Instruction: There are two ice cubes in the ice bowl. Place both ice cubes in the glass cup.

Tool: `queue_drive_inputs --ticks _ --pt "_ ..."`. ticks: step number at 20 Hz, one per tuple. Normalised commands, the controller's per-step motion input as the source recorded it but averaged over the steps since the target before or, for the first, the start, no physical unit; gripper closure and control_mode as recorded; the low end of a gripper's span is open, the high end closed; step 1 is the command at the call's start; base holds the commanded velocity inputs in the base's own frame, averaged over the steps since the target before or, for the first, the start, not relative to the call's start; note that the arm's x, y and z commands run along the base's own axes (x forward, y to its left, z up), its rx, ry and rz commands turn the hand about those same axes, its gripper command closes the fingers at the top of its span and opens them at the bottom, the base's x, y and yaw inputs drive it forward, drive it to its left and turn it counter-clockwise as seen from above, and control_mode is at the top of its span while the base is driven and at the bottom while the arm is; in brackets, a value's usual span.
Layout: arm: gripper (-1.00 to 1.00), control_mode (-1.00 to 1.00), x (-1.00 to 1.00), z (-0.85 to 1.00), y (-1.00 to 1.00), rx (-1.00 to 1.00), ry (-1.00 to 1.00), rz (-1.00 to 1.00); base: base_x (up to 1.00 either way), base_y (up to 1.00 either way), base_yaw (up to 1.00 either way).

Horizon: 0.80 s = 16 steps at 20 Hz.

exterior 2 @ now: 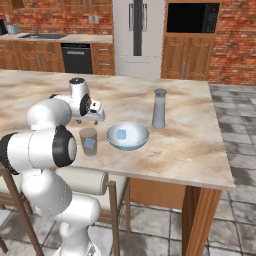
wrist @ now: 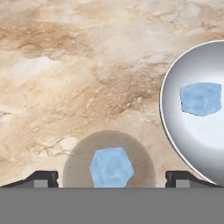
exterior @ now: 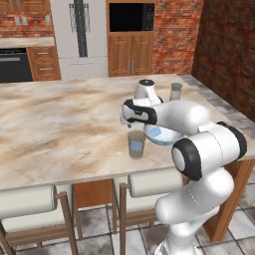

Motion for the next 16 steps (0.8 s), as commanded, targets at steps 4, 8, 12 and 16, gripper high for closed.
queue_drive_inputs --ticks 4,8,12,16 --pt "-1.00 -1.00 0.06 0.19 -0.86 0.13 -0.04 0.00 0.00 0.00 0.00" --pt "-1.00 -1.00 0.24 0.05 -0.72 0.14 0.00 0.00 0.00 0.00 0.00" --pt "-1.00 -1.00 0.26 0.00 -0.43 0.08 0.00 -0.01 0.00 0.00 0.00" --pt "-1.00 -1.00 0.03 -0.01 -0.20 0.08 0.00 -0.09 0.00 0.00 0.00"
